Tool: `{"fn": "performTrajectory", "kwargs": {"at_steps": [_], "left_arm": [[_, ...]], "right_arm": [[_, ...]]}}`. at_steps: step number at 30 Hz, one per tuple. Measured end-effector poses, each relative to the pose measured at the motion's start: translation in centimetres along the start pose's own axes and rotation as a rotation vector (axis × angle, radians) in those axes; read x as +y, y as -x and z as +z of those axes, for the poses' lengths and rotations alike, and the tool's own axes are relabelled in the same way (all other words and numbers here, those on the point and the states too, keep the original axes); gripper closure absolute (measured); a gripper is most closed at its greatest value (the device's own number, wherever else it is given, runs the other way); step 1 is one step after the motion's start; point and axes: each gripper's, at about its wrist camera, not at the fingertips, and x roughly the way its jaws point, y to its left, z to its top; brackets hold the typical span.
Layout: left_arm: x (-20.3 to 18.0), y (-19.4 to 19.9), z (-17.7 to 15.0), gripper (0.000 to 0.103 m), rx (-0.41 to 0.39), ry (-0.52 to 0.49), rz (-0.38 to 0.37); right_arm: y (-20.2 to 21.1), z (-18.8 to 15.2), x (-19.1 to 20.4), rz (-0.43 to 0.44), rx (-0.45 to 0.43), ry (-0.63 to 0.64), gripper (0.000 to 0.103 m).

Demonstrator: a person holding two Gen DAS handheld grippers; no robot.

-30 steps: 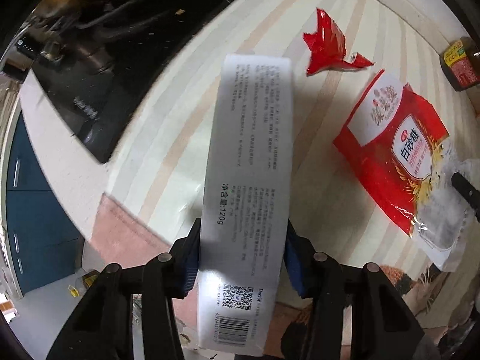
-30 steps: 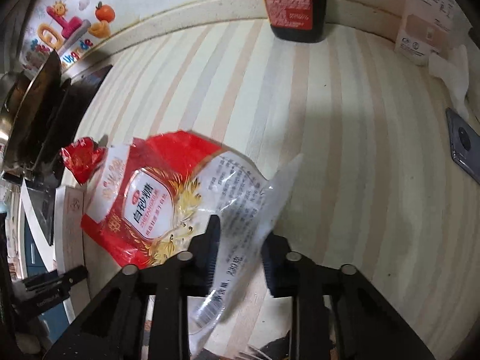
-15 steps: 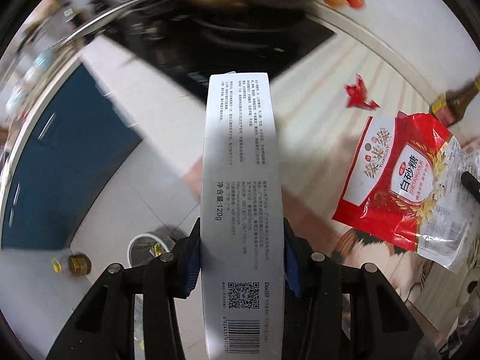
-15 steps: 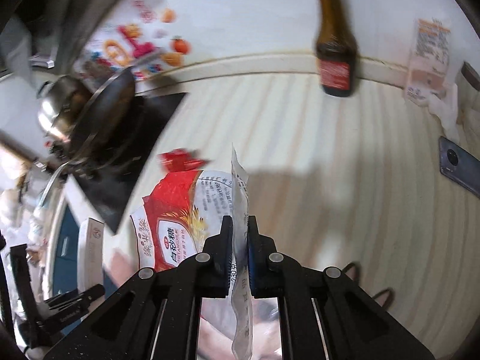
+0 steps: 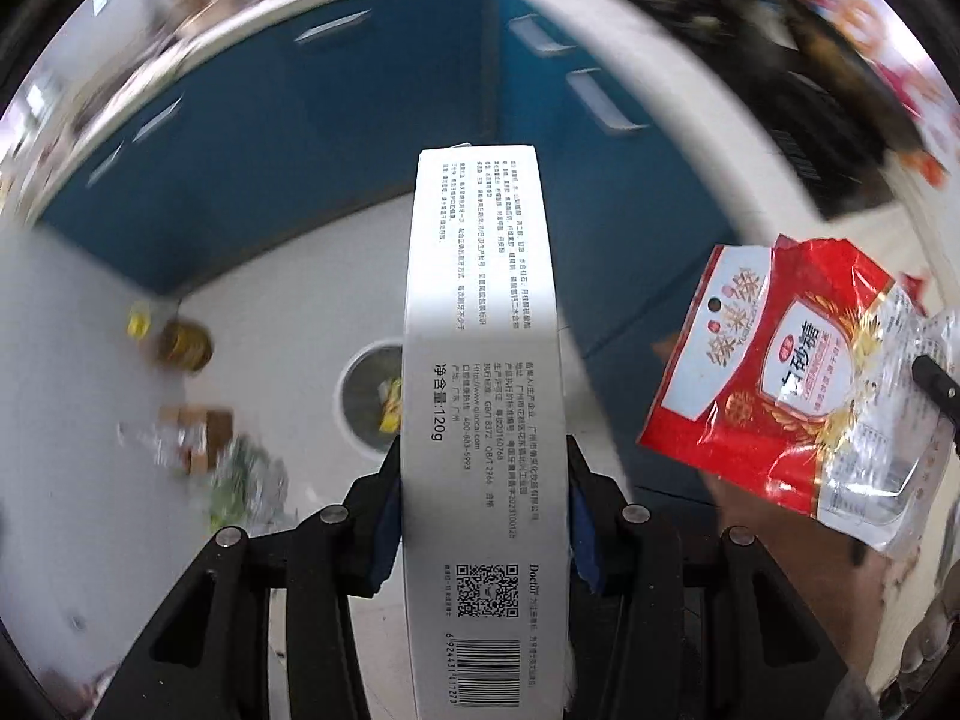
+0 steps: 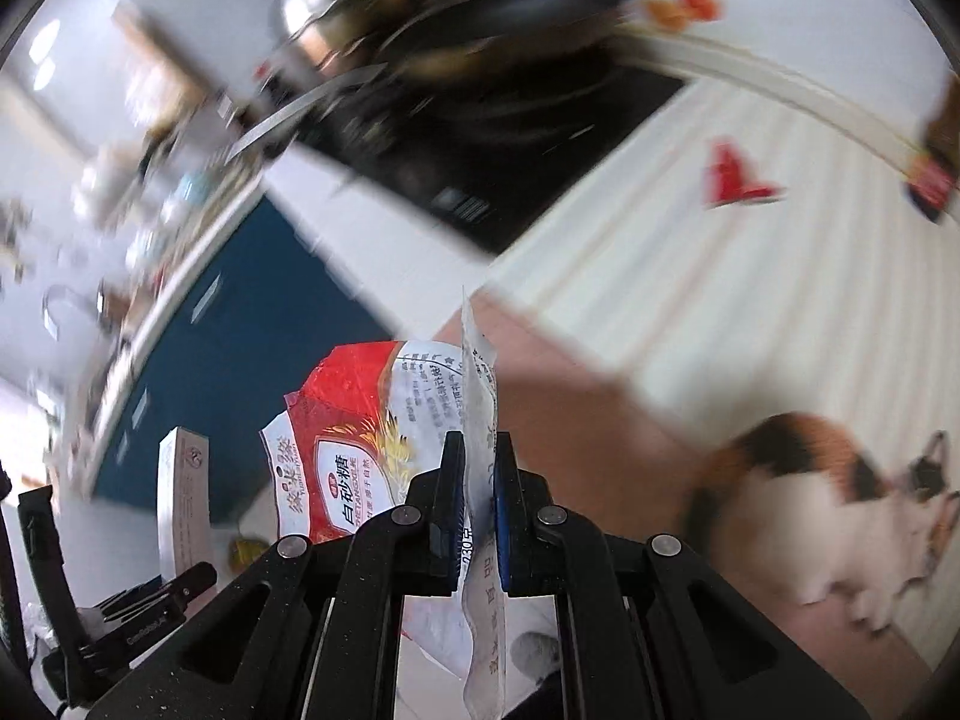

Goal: Collect trash
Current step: 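Carry the white box and sugar bag down over the floor bin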

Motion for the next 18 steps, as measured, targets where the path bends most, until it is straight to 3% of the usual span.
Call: {"fn": "performTrajectory", "kwargs": {"at_steps": [4, 10, 18], "left_arm": [[5.5, -5.0, -1.4, 0.06, 0.067, 0.138, 0.017], [12.3, -14.7, -3.9, 0.06, 0.166, 0.334, 0.037], [19.5, -32.0, -6.4, 0.06, 0.259, 0.527, 0.023]], "right_arm": [[-6.7, -2.5, 6.8, -0.024, 0.062, 0.122, 0.095], [-18.7, -6.6, 12.9, -0.05, 0.173, 0.252, 0.095], [-38.3, -14.9, 16.3, -0.095, 0.288, 0.4, 0.095]]}}
